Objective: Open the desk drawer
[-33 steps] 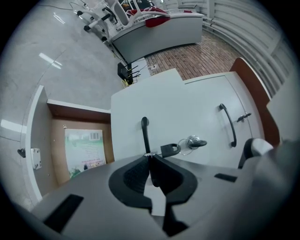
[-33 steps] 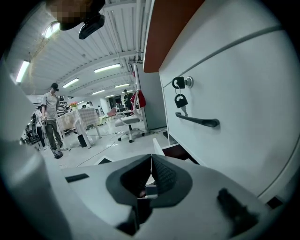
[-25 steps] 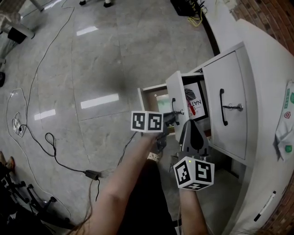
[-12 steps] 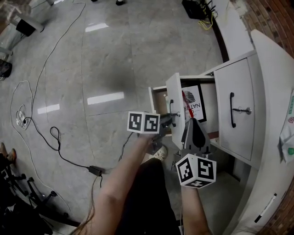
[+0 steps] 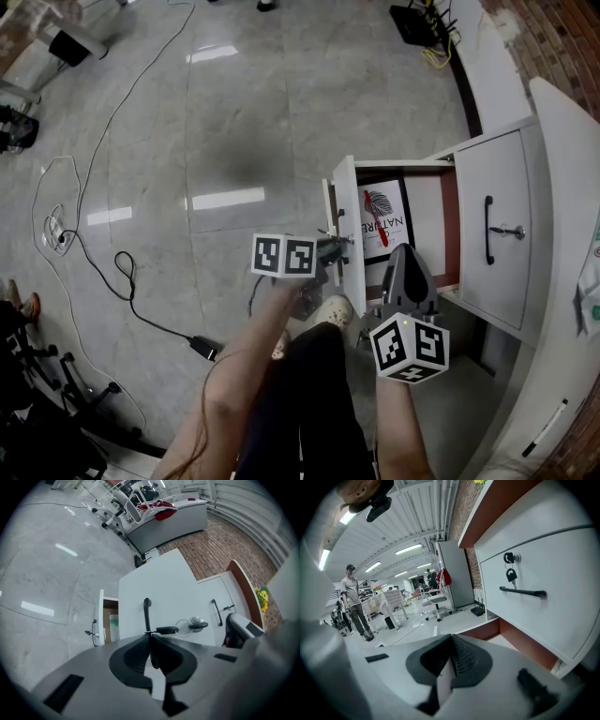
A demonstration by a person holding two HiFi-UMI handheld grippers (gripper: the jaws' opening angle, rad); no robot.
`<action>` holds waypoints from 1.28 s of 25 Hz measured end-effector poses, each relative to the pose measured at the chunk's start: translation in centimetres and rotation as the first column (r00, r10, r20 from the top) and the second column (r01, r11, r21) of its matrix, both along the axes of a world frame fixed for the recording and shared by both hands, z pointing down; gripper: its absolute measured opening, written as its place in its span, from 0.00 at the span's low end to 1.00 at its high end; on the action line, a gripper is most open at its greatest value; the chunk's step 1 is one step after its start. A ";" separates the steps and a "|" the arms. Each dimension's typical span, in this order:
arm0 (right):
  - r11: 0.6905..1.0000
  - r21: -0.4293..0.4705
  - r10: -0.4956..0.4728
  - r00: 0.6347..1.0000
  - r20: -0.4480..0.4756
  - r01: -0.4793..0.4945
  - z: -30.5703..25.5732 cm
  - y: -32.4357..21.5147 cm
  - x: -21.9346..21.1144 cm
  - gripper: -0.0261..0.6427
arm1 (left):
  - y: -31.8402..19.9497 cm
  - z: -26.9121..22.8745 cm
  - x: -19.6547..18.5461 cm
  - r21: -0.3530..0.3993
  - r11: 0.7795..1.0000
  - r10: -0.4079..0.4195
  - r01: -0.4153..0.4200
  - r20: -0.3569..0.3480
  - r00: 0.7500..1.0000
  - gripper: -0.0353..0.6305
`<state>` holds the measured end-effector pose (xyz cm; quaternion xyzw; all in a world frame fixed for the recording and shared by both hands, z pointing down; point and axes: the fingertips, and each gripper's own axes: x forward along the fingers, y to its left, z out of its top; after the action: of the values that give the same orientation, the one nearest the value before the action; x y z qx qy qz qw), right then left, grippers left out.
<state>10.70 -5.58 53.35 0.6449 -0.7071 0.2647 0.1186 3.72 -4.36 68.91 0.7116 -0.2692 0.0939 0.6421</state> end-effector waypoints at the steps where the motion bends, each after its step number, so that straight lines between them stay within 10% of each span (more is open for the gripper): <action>1: 1.000 -0.001 -0.003 1.000 0.001 0.003 0.0 0.0 -0.2 0.06 | 0.1 0.1 -0.4 -0.002 1.000 0.001 -0.001 0.009 1.000 0.09; 32: 0.998 -0.045 -0.046 0.999 -0.013 0.046 3.9 0.9 -1.4 0.06 | 0.0 6.9 -2.7 0.036 0.999 -0.001 -0.006 0.190 0.982 0.09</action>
<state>9.32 -4.65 57.24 0.6275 -0.7148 0.2733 0.1439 1.06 -4.35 75.80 0.7114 -0.3301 0.1574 0.6001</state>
